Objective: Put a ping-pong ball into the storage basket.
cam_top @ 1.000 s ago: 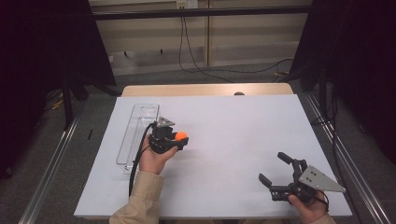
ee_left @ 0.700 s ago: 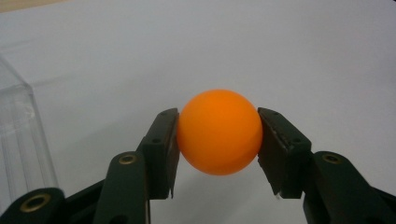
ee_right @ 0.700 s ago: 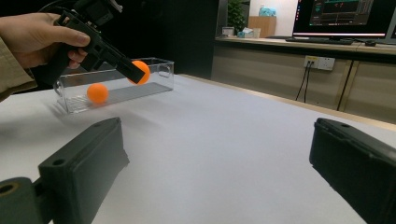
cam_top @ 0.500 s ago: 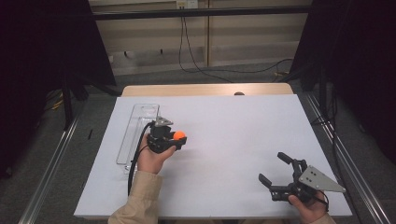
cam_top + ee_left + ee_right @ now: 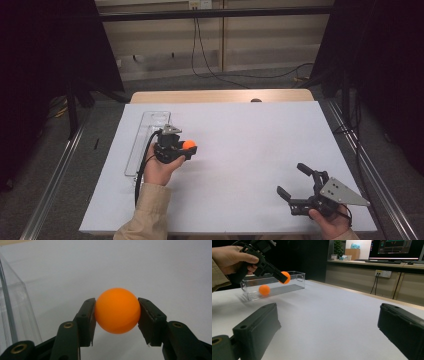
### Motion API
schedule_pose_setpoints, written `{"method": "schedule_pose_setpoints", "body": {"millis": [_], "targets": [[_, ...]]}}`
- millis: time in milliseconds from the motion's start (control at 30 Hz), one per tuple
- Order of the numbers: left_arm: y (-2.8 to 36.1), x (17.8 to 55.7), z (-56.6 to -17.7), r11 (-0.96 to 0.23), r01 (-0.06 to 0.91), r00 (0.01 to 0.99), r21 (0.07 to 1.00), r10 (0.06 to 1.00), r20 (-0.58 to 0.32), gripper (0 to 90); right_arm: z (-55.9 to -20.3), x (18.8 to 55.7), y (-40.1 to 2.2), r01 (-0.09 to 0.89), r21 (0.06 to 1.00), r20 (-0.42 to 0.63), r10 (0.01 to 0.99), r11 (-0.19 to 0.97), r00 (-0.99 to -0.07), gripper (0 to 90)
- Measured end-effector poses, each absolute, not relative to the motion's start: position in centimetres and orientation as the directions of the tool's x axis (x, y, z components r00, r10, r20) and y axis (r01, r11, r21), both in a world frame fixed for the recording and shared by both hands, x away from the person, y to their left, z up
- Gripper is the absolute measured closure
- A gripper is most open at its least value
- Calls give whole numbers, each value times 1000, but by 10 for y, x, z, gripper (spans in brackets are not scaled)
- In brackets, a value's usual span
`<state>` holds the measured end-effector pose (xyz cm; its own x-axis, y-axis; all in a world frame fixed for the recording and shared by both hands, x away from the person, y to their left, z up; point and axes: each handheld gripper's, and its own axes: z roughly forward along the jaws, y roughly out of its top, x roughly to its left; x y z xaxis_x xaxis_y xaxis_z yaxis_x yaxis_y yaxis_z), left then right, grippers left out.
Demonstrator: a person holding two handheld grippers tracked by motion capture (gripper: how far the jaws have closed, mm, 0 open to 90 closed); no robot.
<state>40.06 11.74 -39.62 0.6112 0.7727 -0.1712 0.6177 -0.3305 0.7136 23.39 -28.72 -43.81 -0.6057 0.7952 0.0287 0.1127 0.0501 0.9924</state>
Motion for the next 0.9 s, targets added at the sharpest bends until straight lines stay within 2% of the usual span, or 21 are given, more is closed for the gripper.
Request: {"method": "schedule_pose_setpoints", "body": {"millis": [900], "targets": [[128, 402, -390, -319, 629, 597, 709, 782, -177, 508, -438, 234, -288, 112, 993, 29, 796, 49, -605, 28]]}}
